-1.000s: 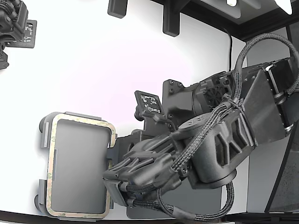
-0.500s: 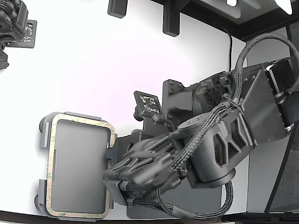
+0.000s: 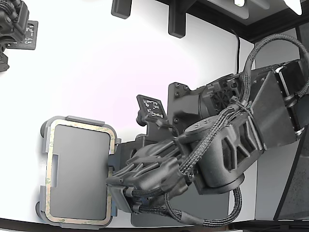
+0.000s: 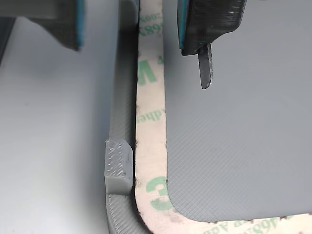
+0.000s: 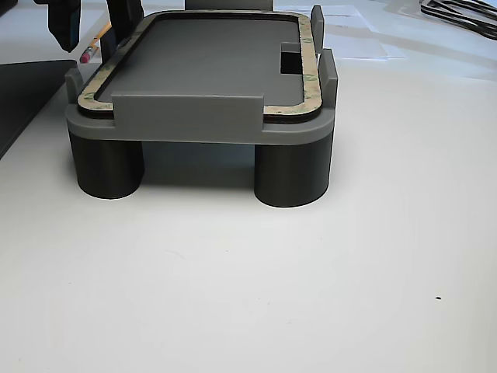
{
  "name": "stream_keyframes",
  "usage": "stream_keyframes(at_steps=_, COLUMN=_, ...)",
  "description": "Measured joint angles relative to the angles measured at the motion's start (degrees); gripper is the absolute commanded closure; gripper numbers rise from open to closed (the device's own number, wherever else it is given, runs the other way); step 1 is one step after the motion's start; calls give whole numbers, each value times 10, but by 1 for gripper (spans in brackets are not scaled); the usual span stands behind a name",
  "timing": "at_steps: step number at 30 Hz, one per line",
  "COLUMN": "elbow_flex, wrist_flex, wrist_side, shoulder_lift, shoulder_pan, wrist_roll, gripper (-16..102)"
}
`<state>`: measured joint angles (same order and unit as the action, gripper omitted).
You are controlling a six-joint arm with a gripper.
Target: Move top rectangular frame to the holder.
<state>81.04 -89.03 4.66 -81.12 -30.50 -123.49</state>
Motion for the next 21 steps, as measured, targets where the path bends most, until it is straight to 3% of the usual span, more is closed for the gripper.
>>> stream_keyframes(at_steps=10, elbow_flex=-13, wrist_flex=13, wrist_side=26, shoulder_lift=-22, shoulder_pan=0, wrist_roll=3, gripper=-14)
stream_keyframes(at_steps=16, elbow_flex=-6, wrist_flex=51, wrist_side=80, shoulder_lift=-91, shoulder_pan=-1, wrist_roll=83, gripper=-14)
stream_keyframes(at_steps=21, elbow_flex=63, wrist_flex=116, wrist_side=171, shoulder_lift=-182, shoulder_pan=-1, wrist_roll=271, gripper=-14)
